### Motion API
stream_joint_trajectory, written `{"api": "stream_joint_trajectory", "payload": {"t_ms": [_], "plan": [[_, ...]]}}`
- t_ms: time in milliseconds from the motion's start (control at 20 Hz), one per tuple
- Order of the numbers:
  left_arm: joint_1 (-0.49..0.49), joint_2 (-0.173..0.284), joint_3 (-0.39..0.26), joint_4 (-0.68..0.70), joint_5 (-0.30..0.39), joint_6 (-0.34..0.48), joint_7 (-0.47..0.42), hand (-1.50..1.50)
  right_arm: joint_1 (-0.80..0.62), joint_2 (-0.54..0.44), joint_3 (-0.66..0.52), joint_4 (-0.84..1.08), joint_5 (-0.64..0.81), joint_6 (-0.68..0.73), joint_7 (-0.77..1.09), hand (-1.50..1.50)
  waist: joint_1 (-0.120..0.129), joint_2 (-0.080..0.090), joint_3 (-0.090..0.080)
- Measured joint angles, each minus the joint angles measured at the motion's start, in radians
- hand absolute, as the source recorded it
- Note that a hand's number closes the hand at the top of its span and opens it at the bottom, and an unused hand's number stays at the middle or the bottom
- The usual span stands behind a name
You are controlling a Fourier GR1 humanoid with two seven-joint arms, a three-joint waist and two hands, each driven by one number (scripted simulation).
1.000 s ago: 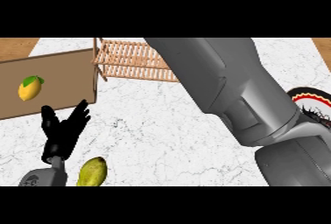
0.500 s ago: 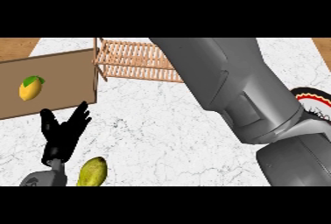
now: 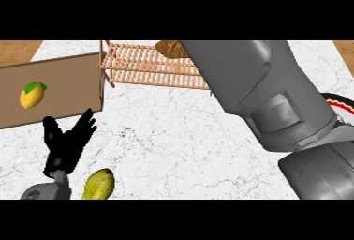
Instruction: Pick the croissant from the placemat and place it in the tiered shelf
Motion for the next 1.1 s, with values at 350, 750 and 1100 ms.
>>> {"api": "stream_joint_trajectory", "payload": {"t_ms": [350, 750, 1100], "plan": [[-0.009, 0.002, 0.008, 0.004, 0.005, 0.001, 0.016, 0.0, 0.023, -0.006, -0.102, -0.065, -0.078, -0.144, -0.06, -1.5, -0.007, -0.002, -0.001], [0.008, 0.008, 0.026, 0.001, 0.01, 0.004, 0.012, 0.0, 0.042, -0.1, -0.11, -0.078, -0.025, -0.262, -0.009, -1.5, -0.03, -0.012, -0.001], [0.043, 0.0, 0.032, -0.002, 0.003, 0.016, -0.013, 0.0, 0.149, -0.204, -0.14, -0.239, -0.044, -0.26, 0.048, -1.5, -0.064, -0.025, 0.002]]}}
